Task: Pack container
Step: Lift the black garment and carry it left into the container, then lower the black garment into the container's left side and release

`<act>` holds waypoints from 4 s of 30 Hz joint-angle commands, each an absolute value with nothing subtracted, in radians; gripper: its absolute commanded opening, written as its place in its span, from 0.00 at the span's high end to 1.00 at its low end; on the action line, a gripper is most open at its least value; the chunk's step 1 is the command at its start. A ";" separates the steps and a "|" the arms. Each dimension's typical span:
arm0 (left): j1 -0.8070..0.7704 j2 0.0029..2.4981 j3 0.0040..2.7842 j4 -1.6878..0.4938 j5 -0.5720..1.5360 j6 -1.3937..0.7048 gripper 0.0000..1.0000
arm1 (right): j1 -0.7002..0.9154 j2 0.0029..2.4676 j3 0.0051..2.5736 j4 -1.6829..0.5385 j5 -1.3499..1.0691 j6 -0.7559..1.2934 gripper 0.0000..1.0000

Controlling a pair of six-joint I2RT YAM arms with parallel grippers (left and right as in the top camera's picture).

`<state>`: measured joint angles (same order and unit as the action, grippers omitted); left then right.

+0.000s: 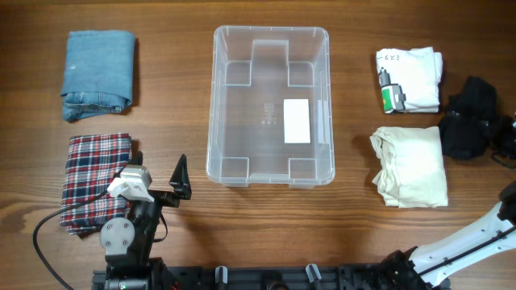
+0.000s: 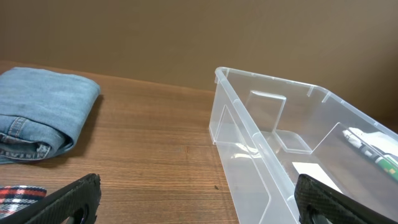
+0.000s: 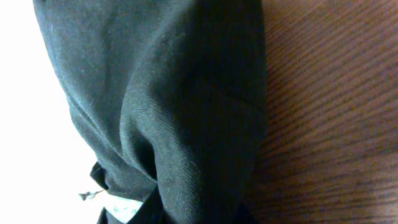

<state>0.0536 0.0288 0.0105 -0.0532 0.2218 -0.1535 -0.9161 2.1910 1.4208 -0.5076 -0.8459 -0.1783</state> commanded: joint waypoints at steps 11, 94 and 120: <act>0.060 0.028 0.006 -0.057 0.212 -0.134 0.00 | -0.886 1.937 1.612 -0.514 -1.158 0.149 0.94; 0.060 0.028 0.006 -0.057 0.212 -0.134 0.00 | 0.505 2.096 1.608 -0.467 -0.149 0.709 0.84; 0.060 0.028 0.006 -0.057 0.212 -0.134 0.00 | 0.506 1.909 1.618 -0.498 -0.062 0.575 0.23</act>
<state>0.0536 0.0292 0.0105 -0.0532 0.2218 -0.1535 0.5045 2.0251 1.6012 -0.4816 -0.1406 0.6231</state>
